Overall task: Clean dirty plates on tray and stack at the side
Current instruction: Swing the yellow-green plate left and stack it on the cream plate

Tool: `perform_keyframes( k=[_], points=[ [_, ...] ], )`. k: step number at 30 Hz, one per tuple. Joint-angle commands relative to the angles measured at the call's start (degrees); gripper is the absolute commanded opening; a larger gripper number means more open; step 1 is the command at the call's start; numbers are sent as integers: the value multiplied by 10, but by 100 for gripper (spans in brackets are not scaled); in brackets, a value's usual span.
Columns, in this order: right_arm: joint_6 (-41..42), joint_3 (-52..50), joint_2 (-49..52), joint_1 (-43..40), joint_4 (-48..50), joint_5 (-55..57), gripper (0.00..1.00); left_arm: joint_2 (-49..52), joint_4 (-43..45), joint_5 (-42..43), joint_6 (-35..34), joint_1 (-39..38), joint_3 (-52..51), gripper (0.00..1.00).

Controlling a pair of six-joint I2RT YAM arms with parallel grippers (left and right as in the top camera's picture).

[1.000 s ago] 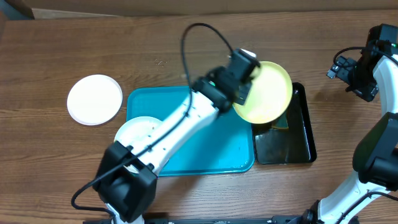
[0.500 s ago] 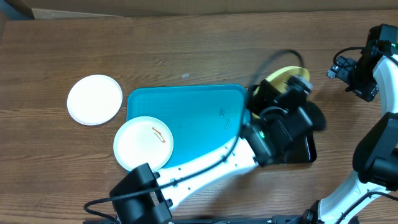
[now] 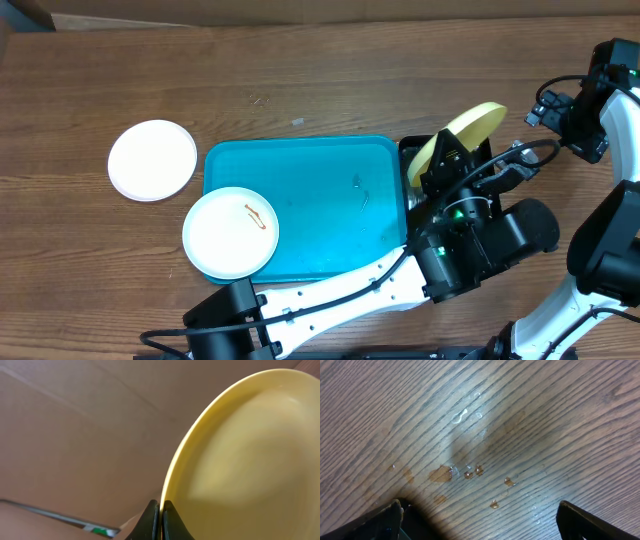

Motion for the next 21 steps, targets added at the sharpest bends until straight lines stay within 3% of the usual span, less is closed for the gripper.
perform_keyframes(
  k=[1,5,13,21],
  points=[
    [2,3,-11,-1,2,3,100,-14,-13,-25,-33,0,12,4],
    [2,3,-11,-1,2,3,100,-14,-90,-2,-161,0,12,4],
    [2,3,-11,-1,2,3,100,-14,-306,342,-425,54,12,4],
    [2,3,-11,-1,2,3,100,-33,-328,740,-499,233,12,4]
  ],
)
